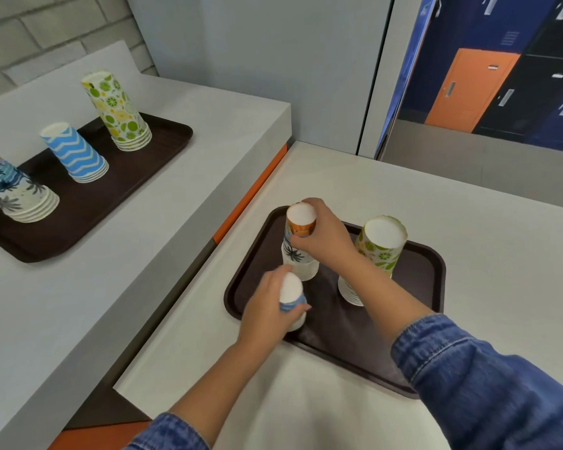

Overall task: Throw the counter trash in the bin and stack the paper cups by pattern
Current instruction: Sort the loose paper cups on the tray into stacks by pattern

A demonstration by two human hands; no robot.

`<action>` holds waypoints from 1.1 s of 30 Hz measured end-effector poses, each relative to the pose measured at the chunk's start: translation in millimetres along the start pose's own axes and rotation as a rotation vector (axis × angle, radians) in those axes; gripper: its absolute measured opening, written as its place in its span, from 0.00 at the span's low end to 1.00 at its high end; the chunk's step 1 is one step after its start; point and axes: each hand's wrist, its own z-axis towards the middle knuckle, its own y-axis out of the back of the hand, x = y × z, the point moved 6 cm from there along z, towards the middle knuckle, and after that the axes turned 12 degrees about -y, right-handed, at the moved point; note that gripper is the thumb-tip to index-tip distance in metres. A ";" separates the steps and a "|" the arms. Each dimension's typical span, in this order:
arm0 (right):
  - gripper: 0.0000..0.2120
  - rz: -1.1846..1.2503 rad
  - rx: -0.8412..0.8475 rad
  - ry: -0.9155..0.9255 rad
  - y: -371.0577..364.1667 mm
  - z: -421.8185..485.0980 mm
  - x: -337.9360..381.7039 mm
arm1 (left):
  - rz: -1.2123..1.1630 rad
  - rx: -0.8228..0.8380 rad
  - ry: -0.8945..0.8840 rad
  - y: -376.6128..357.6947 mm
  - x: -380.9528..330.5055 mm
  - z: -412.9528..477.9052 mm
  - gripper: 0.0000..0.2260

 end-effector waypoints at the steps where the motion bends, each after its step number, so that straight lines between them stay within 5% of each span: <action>1: 0.31 0.065 -0.015 -0.012 -1.5 -0.2 -3.0 | -0.016 -0.040 0.029 10.3 7.6 1.7 0.34; 5: 0.33 0.286 -0.003 -0.111 -18.4 -2.8 -19.3 | -0.105 -0.148 0.166 37.0 40.8 7.8 0.40; 11: 0.36 0.491 0.007 -0.194 -47.4 -0.9 -46.8 | -0.329 -0.008 0.206 31.4 68.4 10.7 0.32; 15: 0.34 0.479 0.033 -0.193 -55.3 -0.6 -62.7 | -0.375 0.185 0.279 25.0 87.1 14.8 0.30; 22: 0.38 0.370 0.095 -0.206 -63.3 9.6 -80.3 | -0.351 0.381 0.317 20.7 110.9 24.3 0.41; 33: 0.34 0.287 0.075 -0.187 -65.8 16.4 -88.7 | -0.365 0.423 0.227 19.6 104.9 45.5 0.26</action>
